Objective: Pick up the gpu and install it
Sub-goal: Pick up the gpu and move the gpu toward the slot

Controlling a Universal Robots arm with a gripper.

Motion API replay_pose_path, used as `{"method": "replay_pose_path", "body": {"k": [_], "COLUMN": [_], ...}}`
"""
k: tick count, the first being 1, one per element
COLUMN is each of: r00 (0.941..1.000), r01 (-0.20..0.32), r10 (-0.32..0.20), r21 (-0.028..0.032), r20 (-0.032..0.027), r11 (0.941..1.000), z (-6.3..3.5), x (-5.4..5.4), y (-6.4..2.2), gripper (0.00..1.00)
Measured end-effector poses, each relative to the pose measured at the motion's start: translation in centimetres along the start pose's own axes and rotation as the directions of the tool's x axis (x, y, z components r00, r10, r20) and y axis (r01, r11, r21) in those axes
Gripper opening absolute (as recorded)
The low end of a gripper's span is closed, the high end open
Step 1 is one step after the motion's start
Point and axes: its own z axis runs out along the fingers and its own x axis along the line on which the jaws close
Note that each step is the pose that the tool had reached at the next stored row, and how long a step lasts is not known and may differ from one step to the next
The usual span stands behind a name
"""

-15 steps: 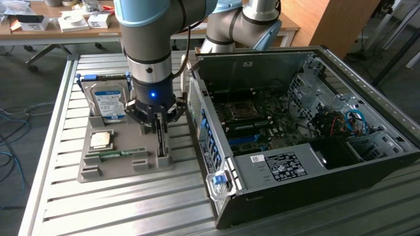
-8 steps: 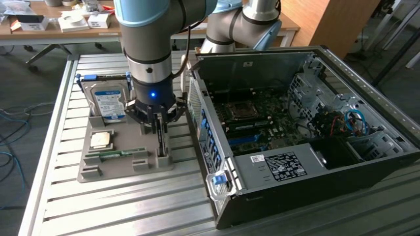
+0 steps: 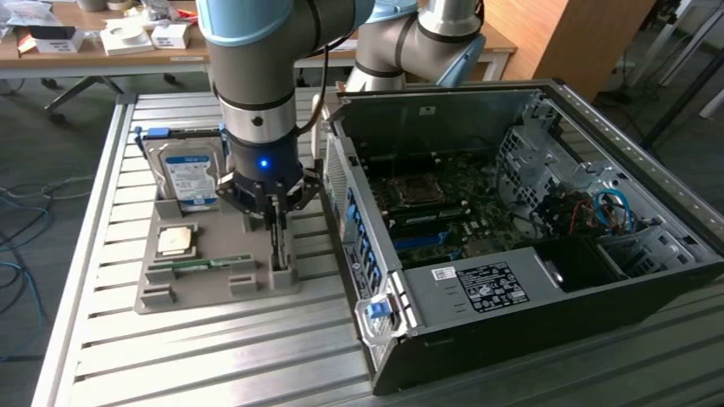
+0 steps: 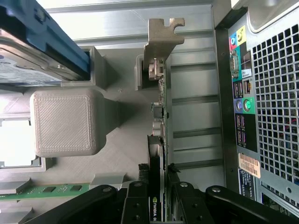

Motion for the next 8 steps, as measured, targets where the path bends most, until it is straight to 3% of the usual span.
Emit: {"method": "replay_pose_path", "body": {"k": [8], "r00": [1.0000], "r01": [0.000], "r10": [0.000], "r21": [0.0001], "r20": [-0.0001], "r11": [1.0000], "z": [0.00], "x": [0.00], "y": [0.00], "gripper": [0.26]}}
